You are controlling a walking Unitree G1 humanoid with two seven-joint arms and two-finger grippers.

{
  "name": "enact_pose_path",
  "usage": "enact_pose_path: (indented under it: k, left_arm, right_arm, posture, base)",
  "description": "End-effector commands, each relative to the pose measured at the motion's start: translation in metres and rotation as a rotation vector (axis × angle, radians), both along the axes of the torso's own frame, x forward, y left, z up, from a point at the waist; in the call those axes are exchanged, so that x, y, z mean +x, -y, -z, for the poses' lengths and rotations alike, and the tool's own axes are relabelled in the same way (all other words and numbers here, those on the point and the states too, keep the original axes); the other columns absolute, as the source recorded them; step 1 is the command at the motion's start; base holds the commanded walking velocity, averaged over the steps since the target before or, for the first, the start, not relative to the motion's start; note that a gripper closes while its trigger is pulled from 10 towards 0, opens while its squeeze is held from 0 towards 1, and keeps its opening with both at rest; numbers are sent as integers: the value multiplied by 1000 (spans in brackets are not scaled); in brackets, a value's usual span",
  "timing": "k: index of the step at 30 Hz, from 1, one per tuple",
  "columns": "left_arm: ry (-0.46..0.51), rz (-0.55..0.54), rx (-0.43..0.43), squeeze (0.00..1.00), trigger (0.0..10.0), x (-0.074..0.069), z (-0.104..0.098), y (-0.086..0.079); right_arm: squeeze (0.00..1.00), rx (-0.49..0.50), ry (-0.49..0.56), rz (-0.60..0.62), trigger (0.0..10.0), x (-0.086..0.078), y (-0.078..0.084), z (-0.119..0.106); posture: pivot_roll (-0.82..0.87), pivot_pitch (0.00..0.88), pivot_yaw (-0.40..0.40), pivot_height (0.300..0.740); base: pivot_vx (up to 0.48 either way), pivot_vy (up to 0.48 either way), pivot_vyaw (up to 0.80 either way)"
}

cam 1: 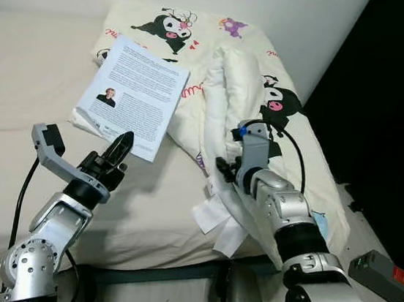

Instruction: Clean up the room

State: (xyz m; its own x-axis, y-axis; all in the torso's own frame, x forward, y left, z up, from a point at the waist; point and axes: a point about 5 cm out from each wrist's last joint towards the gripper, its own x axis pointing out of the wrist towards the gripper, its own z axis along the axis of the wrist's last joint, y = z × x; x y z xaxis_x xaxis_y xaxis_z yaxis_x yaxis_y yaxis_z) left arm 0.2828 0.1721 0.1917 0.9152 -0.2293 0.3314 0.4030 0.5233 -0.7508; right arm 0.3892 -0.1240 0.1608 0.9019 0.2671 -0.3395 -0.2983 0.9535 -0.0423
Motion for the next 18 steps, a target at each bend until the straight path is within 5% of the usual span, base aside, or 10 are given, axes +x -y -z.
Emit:
enact_pose_path:
  k: [1, 18]
  left_arm:
    - [26, 0, 1, 0, 10000, 2, -3, 3]
    - [84, -6, -15, 0, 10000, 13, -13, 4]
  right_arm:
    - [0, 1, -32, 22, 0, -3, 5, 8]
    - [0, 6, 42, -51, 0, -3, -2, 2]
  posture:
    - [-28, 156, -61, 342]
    - [-30, 100, -75, 342]
  base:
    - [0, 0, 0]
    - [0, 0, 0]
